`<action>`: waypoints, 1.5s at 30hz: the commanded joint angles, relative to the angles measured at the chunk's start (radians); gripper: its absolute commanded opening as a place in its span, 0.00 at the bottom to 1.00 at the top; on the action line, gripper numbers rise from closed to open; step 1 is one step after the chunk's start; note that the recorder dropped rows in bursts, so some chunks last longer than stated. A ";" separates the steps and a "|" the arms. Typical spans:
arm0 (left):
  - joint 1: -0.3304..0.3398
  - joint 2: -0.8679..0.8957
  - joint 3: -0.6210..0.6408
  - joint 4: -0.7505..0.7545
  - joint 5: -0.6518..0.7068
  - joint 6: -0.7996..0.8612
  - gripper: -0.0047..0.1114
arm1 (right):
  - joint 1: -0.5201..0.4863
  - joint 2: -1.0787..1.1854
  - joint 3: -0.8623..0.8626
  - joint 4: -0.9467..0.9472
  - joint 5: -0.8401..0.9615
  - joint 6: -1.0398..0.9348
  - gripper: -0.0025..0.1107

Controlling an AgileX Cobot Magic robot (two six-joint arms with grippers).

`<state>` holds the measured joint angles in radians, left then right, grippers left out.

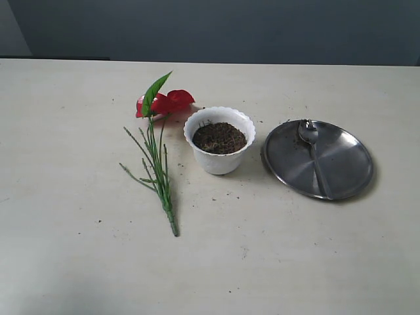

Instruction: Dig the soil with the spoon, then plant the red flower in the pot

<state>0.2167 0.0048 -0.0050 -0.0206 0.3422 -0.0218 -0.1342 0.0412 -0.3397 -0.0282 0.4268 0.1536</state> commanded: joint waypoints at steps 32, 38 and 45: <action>0.001 -0.005 0.005 -0.001 -0.006 0.001 0.04 | 0.059 -0.041 0.340 0.007 -0.059 -0.102 0.02; 0.001 -0.005 0.005 -0.001 -0.006 0.001 0.04 | 0.076 -0.041 0.340 0.011 -0.065 -0.102 0.02; 0.001 -0.005 0.005 -0.001 -0.006 0.001 0.04 | 0.148 -0.041 0.340 0.020 -0.059 -0.105 0.02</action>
<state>0.2167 0.0048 -0.0050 -0.0206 0.3422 -0.0218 -0.0065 0.0035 -0.0045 -0.0137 0.3781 0.0559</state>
